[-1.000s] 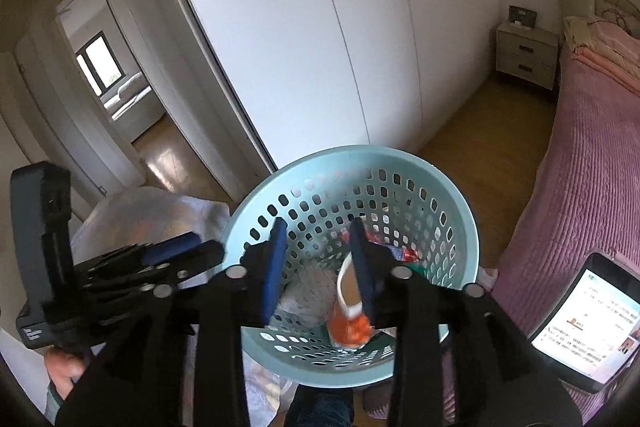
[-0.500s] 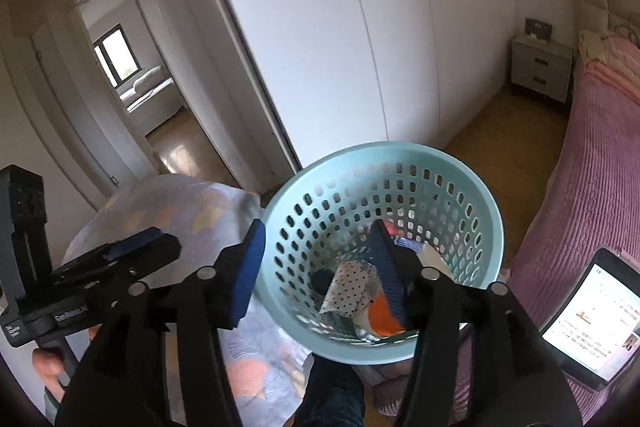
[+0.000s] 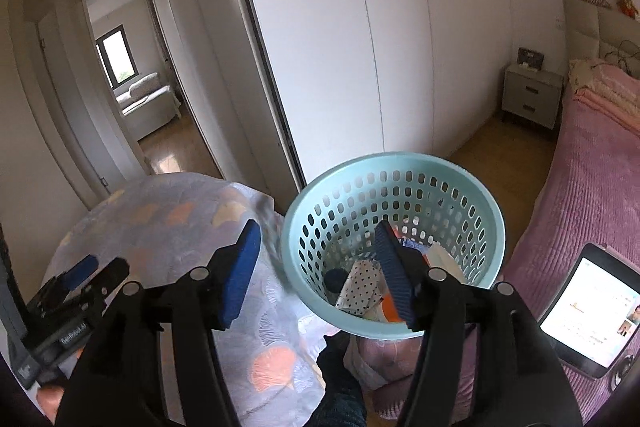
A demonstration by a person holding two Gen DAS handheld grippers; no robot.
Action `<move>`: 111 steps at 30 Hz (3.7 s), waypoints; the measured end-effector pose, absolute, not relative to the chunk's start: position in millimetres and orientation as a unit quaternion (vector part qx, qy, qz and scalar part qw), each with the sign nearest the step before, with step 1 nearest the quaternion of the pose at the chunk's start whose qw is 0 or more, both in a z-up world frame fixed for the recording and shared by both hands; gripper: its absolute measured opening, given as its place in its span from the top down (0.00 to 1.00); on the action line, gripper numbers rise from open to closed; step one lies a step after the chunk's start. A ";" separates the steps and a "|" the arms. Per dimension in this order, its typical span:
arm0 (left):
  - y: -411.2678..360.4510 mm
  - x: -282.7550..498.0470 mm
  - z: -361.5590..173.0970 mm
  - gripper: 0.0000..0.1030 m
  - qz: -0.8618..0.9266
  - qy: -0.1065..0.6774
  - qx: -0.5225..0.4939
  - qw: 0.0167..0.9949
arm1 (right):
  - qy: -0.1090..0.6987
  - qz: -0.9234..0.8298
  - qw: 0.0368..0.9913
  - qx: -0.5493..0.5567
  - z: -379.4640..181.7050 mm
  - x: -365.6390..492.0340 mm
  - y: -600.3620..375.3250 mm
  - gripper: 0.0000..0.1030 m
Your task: Collect trash
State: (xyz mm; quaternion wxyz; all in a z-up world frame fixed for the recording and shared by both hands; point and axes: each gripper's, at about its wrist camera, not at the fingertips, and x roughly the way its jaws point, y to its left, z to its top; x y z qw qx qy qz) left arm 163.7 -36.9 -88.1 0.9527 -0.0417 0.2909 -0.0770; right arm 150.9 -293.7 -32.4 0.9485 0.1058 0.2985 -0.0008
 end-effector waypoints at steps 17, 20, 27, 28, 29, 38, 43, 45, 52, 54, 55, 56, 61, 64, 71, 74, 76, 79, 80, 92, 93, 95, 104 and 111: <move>-15.2 142.1 -103.8 0.16 -0.029 0.252 -0.040 0.967 | 0.226 -0.059 0.971 0.052 -29.8 107.7 -256.5 0.36; -17.4 141.8 -104.9 0.15 -0.027 0.255 -0.031 0.966 | 0.222 -0.066 0.972 0.050 -35.3 103.9 -255.3 0.36; -17.1 142.6 -108.1 0.15 -0.027 0.262 -0.032 0.964 | 0.226 -0.067 0.970 0.049 -44.6 106.1 -252.1 0.36; -16.2 142.0 -107.7 0.15 -0.025 0.261 -0.033 0.965 | 0.227 -0.066 0.971 0.048 -45.6 106.2 -251.7 0.36; -16.4 141.5 -108.1 0.15 -0.026 0.260 -0.034 0.965 | 0.227 -0.067 0.971 0.046 -46.8 105.5 -250.8 0.36; -17.2 141.7 -107.2 0.15 -0.025 0.262 -0.033 0.964 | 0.229 -0.074 0.970 0.044 -51.5 105.3 -251.9 0.36; -19.0 141.9 -107.2 0.15 -0.025 0.263 -0.028 0.964 | 0.232 -0.071 0.969 0.046 -53.7 105.3 -252.2 0.36; -19.1 142.6 -107.4 0.15 -0.026 0.265 -0.028 0.964 | 0.233 -0.071 0.969 0.046 -54.4 105.5 -251.8 0.36; -17.4 144.9 -107.4 0.15 -0.028 0.270 -0.032 0.962 | 0.238 -0.070 0.967 0.049 -57.0 106.3 -252.6 0.36; -17.2 144.8 -107.2 0.15 -0.027 0.270 -0.032 0.962 | 0.238 -0.070 0.968 0.049 -57.0 106.4 -252.6 0.36; -17.2 145.1 -107.4 0.15 -0.028 0.270 -0.032 0.962 | 0.238 -0.070 0.968 0.049 -57.0 106.4 -252.6 0.36; -17.2 145.1 -107.4 0.15 -0.028 0.270 -0.032 0.962 | 0.238 -0.070 0.967 0.049 -57.1 106.4 -252.6 0.36; -17.6 144.4 -107.3 0.15 -0.027 0.270 -0.032 0.962 | 0.240 -0.068 0.967 0.049 -57.7 106.4 -252.4 0.36; -17.8 144.7 -107.4 0.15 -0.027 0.271 -0.032 0.962 | 0.240 -0.067 0.967 0.051 -57.4 107.1 -253.4 0.36; -17.1 145.3 -108.0 0.15 -0.029 0.271 -0.033 0.961 | 0.242 -0.065 0.967 0.050 -58.4 107.4 -253.9 0.36; -17.2 145.0 -108.4 0.15 -0.030 0.272 -0.032 0.961 | 0.243 -0.065 0.966 0.051 -59.2 107.4 -253.4 0.36; -17.4 144.7 -108.4 0.15 -0.030 0.272 -0.032 0.961 | 0.243 -0.064 0.966 0.051 -59.4 107.3 -253.6 0.36; -17.2 145.1 -108.6 0.15 -0.031 0.272 -0.032 0.961 | 0.244 -0.065 0.966 0.051 -59.6 107.4 -253.7 0.36; -17.3 145.1 -108.6 0.15 -0.031 0.272 -0.032 0.961 | 0.244 -0.064 0.966 0.051 -59.5 107.4 -253.7 0.36; -17.5 145.5 -108.6 0.15 -0.031 0.273 -0.032 0.961 | 0.246 -0.063 0.966 0.050 -61.6 108.4 -253.5 0.36; -17.5 145.7 -108.5 0.15 -0.031 0.272 -0.032 0.961 | 0.246 -0.064 0.966 0.049 -61.6 108.3 -253.2 0.36; -17.6 145.7 -108.7 0.15 -0.031 0.273 -0.032 0.961 | 0.246 -0.064 0.966 0.049 -62.4 108.0 -253.4 0.36; -17.4 145.9 -108.5 0.15 -0.031 0.273 -0.032 0.961 | 0.246 -0.062 0.966 0.048 -62.5 108.2 -253.4 0.36; -16.9 146.2 -109.0 0.15 -0.030 0.272 -0.032 0.961 | 0.245 -0.059 0.967 0.045 -60.8 109.6 -253.1 0.36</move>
